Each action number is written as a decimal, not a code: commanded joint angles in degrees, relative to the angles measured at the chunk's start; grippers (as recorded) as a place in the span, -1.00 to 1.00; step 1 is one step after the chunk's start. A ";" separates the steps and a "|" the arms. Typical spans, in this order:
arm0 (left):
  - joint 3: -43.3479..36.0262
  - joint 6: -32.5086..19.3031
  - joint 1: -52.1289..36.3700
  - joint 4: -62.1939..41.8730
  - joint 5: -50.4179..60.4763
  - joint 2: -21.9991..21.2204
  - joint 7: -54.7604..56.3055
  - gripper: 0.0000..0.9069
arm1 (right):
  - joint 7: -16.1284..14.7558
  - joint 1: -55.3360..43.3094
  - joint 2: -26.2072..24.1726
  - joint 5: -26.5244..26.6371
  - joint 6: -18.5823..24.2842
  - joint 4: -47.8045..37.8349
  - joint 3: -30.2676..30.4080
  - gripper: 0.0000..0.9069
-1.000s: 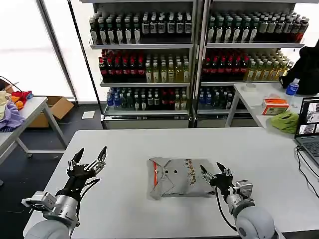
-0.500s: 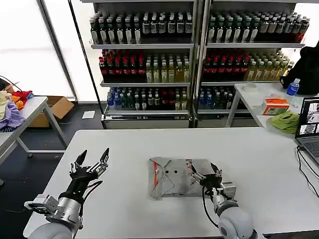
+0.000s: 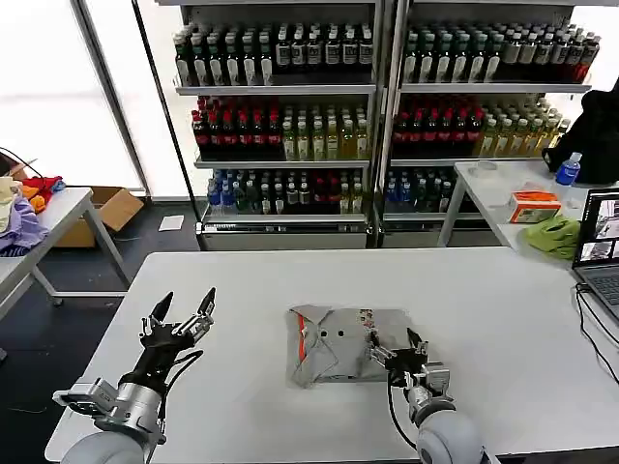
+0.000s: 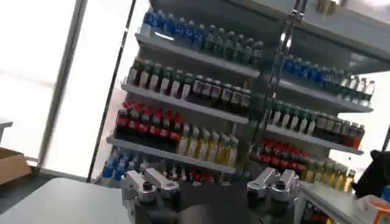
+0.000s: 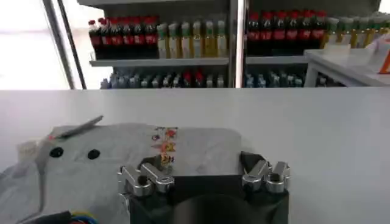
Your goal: Fold and organize the clothes.
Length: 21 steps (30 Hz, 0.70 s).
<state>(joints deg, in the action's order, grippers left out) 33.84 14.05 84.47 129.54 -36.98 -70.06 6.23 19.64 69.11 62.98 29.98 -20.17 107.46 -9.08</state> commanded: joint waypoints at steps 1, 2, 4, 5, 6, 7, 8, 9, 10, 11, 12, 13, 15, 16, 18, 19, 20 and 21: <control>-0.16 0.00 0.27 0.50 -0.08 -0.26 -0.02 1.00 | -2.36 0.27 -0.41 0.17 -3.02 -1.97 0.79 1.00; -0.13 0.00 0.36 0.59 -0.12 -0.26 -0.03 1.00 | -2.29 0.38 -0.44 0.13 -3.01 -2.02 0.76 1.00; 0.04 0.02 0.53 0.81 -0.14 -0.22 -0.02 1.00 | -2.32 0.80 -0.56 0.13 -2.25 -1.27 0.27 1.00; 0.14 0.01 0.63 0.83 -0.17 -0.16 -0.02 1.00 | -2.17 1.09 -0.57 -0.01 -1.73 -0.60 -0.08 1.00; 0.21 0.00 0.71 0.93 -0.18 -0.12 -0.02 1.00 | -2.12 1.25 -0.60 -0.28 -1.30 0.11 -0.35 1.00; 0.37 0.01 0.86 1.04 -0.26 -0.02 -0.02 1.00 | -2.04 1.72 -0.67 -1.17 -0.21 1.46 -1.21 1.00; 0.46 0.01 0.97 1.13 -0.29 0.07 -0.03 1.00 | -1.91 2.01 -0.72 -2.12 0.36 2.95 -1.97 1.00; 0.56 0.00 1.07 1.17 -0.32 0.14 -0.03 1.00 | -1.74 2.23 -0.76 -2.99 1.21 4.36 -2.61 1.00; 0.63 0.02 1.11 1.19 -0.35 0.18 -0.03 1.00 | -1.65 2.30 -0.76 -3.40 1.69 5.79 -3.14 1.00; 0.65 0.00 1.11 1.17 -0.38 0.21 -0.03 1.00 | -1.35 2.23 -0.81 -3.25 2.10 7.18 -3.49 1.00; 0.63 0.00 1.06 1.15 -0.37 0.22 -0.02 1.00 | -1.27 2.08 -0.81 -3.09 2.18 8.08 -3.63 1.00; 0.57 0.01 1.01 1.12 -0.38 0.23 -0.02 1.00 | -1.46 1.59 -0.81 -2.91 2.43 9.34 -3.66 1.00; 0.39 0.05 0.71 1.12 -0.39 0.22 0.00 1.00 | -1.89 0.73 -0.68 -2.66 2.62 10.56 -3.01 1.00; 0.24 0.10 0.60 1.14 -0.38 0.21 0.03 1.00 | -2.02 -0.07 -0.50 -2.52 2.61 10.66 -2.32 1.00; -0.01 0.13 0.33 1.14 -0.36 0.19 0.05 1.00 | -2.19 -1.86 0.33 -2.89 2.45 9.47 -0.23 1.00; -0.02 0.15 0.31 1.18 -0.36 0.19 0.03 1.00 | -2.40 -2.36 0.51 -2.86 2.30 8.93 0.69 1.00; -0.06 0.17 0.34 1.20 -0.38 0.18 0.04 1.00 | -2.27 -3.11 0.98 -2.89 2.20 7.89 1.42 1.00; -0.03 0.16 0.41 1.20 -0.35 0.15 0.02 1.00 | -1.55 -5.14 2.40 -2.95 1.69 4.95 3.63 1.00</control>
<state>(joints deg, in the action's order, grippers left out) 34.03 14.12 84.82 130.62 -37.33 -69.86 6.25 17.84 69.26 62.86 27.94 -19.11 113.17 -10.32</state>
